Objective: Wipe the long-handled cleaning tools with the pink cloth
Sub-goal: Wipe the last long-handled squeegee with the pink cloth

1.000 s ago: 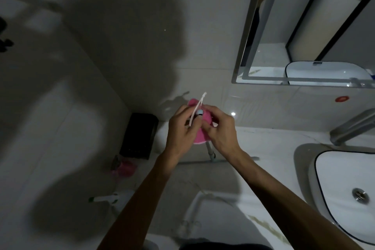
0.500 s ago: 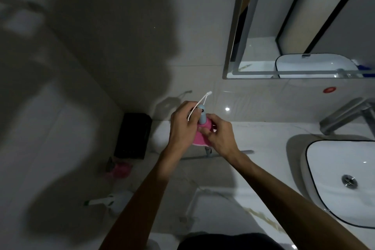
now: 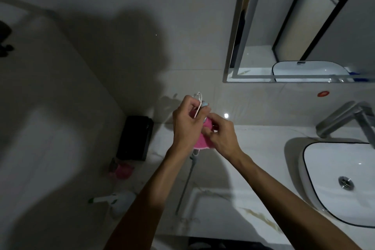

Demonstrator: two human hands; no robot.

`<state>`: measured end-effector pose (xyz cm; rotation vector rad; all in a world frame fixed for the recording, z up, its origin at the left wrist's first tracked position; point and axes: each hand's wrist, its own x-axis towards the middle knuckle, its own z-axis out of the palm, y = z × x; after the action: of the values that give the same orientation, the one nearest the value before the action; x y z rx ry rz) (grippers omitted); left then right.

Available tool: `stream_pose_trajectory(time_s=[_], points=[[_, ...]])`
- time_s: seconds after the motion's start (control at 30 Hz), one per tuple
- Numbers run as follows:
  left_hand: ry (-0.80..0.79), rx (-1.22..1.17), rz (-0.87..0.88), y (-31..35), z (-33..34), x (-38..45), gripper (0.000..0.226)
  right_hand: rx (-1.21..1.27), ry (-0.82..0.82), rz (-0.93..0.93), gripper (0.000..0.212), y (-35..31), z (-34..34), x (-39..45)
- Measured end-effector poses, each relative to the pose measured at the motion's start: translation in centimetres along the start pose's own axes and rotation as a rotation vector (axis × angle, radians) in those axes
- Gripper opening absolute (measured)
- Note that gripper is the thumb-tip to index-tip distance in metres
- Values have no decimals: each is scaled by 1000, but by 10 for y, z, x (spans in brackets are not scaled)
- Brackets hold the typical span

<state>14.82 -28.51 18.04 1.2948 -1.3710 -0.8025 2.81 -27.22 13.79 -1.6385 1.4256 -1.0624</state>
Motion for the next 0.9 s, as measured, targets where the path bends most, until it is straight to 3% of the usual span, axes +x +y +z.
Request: stream_pose_trajectory(time_s=[0.17, 0.33, 0.43, 0.67, 0.9], points=[[27, 133, 37, 19, 1, -18, 38, 47, 61, -60, 38, 4, -12, -15], [142, 207, 26, 22, 21, -41, 15, 185, 64, -70, 38, 1, -41, -30], [189, 235, -7, 23, 34, -59, 16, 240, 53, -74, 30, -2, -57, -38], [73, 239, -42, 27, 55, -89, 11, 314, 111, 45, 21, 19, -75, -64], [25, 288, 29, 18, 57, -80, 7, 330, 91, 31, 31, 9, -83, -61]])
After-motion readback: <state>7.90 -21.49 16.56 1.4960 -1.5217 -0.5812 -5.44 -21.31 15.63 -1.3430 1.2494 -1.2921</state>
